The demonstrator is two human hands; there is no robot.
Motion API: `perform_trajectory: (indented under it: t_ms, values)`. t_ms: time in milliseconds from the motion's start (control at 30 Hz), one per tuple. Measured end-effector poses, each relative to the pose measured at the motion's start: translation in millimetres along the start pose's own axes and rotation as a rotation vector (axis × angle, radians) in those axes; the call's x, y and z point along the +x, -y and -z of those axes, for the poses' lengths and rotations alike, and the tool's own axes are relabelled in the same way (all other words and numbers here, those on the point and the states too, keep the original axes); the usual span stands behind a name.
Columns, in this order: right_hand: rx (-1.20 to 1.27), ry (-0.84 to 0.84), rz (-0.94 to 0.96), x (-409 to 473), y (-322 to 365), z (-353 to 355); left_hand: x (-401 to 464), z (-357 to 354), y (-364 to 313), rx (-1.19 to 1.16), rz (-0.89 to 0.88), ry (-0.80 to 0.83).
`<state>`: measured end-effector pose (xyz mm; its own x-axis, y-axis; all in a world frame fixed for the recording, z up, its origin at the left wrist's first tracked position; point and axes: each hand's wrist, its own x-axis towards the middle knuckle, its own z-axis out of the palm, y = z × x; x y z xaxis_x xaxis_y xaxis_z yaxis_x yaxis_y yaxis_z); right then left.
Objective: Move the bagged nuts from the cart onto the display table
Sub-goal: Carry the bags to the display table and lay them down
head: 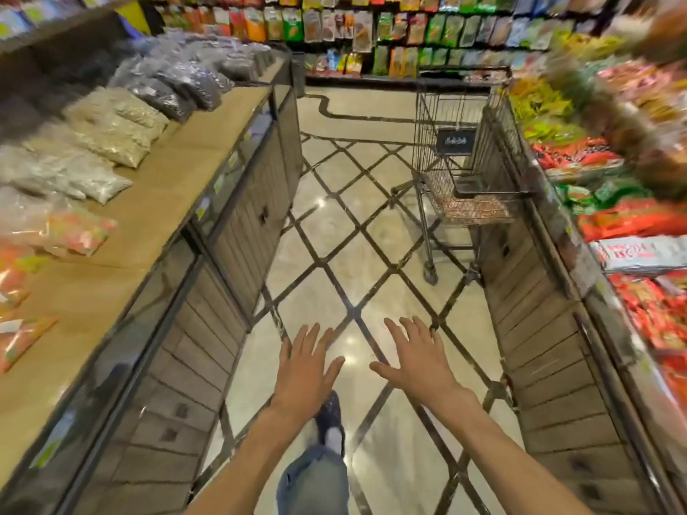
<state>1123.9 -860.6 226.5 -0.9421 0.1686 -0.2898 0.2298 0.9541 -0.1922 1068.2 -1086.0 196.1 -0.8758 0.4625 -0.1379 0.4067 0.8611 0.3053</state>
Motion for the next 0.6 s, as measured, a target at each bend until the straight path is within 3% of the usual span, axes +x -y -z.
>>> perform_trajectory:
  t_ms: [333, 600]
  values:
    - [0.050, 0.022, -0.231, 177.7, -68.4, 77.7, 263.3, 32.6, -25.7, -0.030, -0.174, 0.121]
    - [0.151, 0.012, -0.352, 319.3, -124.3, 124.2, 446.5, 41.4, -47.6, 0.073, -0.298, 0.179]
